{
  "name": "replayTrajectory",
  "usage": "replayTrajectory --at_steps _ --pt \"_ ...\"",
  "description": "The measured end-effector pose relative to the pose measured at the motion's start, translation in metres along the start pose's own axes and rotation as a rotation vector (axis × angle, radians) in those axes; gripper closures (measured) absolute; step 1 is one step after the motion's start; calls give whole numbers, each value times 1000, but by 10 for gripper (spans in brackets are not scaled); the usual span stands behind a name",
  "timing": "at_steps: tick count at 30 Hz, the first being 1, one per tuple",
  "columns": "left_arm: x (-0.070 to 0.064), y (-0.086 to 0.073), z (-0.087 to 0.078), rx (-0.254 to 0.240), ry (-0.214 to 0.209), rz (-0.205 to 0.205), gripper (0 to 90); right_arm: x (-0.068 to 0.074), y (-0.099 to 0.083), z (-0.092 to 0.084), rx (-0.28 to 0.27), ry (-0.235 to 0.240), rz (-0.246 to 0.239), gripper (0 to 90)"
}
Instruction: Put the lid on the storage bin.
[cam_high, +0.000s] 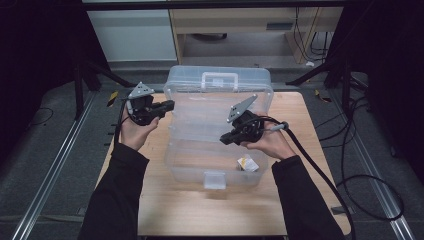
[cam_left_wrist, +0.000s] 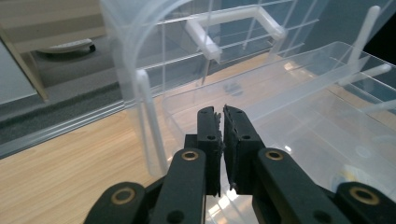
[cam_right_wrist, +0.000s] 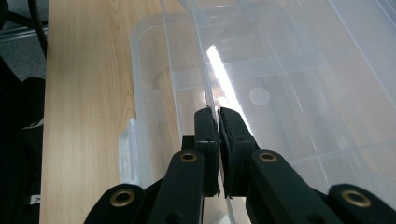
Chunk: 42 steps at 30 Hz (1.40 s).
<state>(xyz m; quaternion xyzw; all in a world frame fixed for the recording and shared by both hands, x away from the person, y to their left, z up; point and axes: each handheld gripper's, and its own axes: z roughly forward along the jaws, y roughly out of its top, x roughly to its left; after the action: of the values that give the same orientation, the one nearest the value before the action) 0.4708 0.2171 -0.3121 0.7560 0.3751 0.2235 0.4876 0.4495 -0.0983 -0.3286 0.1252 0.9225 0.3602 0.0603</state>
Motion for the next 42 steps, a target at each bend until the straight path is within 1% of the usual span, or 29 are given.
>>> replayTrajectory --at_steps 1,5,9,12,14,16,17,21,24,26,27,30,31,32,34,38,42 --pt "1 0 0 0 2 -6 856 0 0 0 1 0 -1 866" --pt "3 -1 1 -1 16 -7 863 1 0 1 0 -1 3 866" --pt "4 0 1 -12 16 -9 877 2 0 1 2 -1 1 866" --pt "0 0 0 -11 18 7 881 4 -1 1 4 -9 -3 866" --pt "-2 0 0 -17 7 16 885 5 -2 1 3 -13 -7 866" --pt "-5 0 -1 -17 13 28 887 6 -2 1 2 -17 3 865" --pt "-6 0 -1 -16 12 35 888 6 -3 1 2 -18 -3 865" --pt "-11 1 -3 -24 15 59 889 9 -4 2 4 -20 1 864" --pt "-13 1 -4 -26 23 70 890 12 -5 3 5 -22 -1 863" --pt "-14 1 -5 -24 21 70 890 15 -6 4 7 -30 -6 860" --pt "-14 0 -6 -31 23 70 891 17 -7 4 9 -39 -11 857" --pt "-14 -3 -10 -41 10 70 892 22 -9 6 12 -59 -16 853" --pt "-14 -5 -11 -38 10 67 892 23 -9 7 11 -56 -16 853" --pt "-14 -8 -12 -32 -1 59 893 24 -11 7 10 -53 -13 852" --pt "-14 -12 -13 -29 -7 58 893 26 -13 9 6 -54 -7 851" --pt "-17 -21 -17 -31 -13 70 893 31 -15 10 -1 -67 7 838" --pt "-21 -27 -19 -20 -19 78 893 36 -17 12 -8 -99 26 814"
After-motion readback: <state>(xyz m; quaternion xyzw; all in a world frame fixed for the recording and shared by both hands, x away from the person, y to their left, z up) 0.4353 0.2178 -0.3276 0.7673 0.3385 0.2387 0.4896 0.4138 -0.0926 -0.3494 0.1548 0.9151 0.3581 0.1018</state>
